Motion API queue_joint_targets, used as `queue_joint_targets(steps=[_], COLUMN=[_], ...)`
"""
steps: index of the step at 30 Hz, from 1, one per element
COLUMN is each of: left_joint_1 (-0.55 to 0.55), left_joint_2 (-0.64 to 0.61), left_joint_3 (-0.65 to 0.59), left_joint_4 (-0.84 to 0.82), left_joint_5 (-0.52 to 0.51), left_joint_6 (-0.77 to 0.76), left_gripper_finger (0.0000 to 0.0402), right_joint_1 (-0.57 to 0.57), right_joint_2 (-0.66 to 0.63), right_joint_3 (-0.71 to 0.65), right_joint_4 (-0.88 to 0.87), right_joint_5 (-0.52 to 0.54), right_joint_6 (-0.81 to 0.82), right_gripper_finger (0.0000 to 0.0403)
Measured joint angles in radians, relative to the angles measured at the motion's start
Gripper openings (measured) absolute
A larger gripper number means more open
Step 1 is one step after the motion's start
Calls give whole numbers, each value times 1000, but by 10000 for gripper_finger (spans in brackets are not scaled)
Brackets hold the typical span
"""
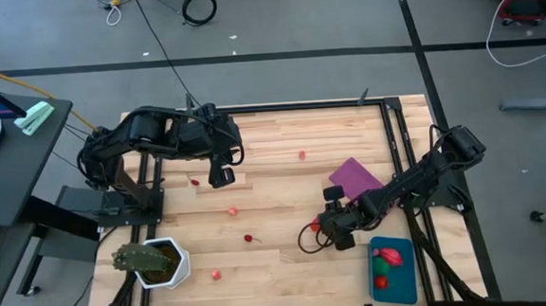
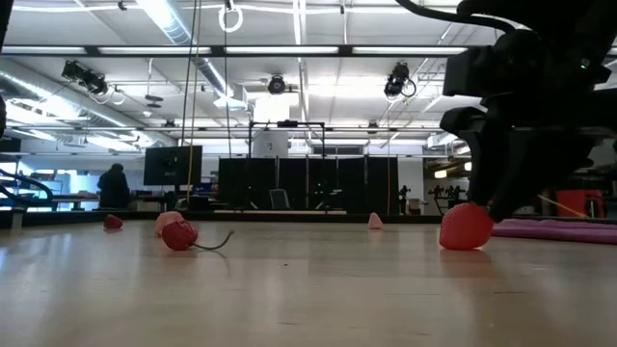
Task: Pick and placing Produce into tupperware
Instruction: Put the red strawberry into the blue bin
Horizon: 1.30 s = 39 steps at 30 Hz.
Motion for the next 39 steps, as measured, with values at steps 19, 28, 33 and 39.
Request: queue_joint_targets(steps=[19, 28, 33, 39], left_joint_1=[0, 0, 0, 0], left_joint_2=[0, 0, 0, 0], left_joint_3=[0, 0, 0, 0], left_joint_4=[0, 0, 0, 0], left_joint_5=[0, 0, 0, 0], left_joint_6=[-1, -1, -1, -1], left_gripper_finger=[110, 110, 108, 107], right_joint_1=[-8, -1, 27, 89], right_joint_2=[0, -5, -27, -68], right_joint_3=[-5, 15, 51, 182], right_joint_4=[-10, -29, -102, -385], right_joint_5=[-1, 56, 91, 112], right_joint_6=[18, 155, 272, 554], right_gripper_finger=[6, 2, 2, 1])
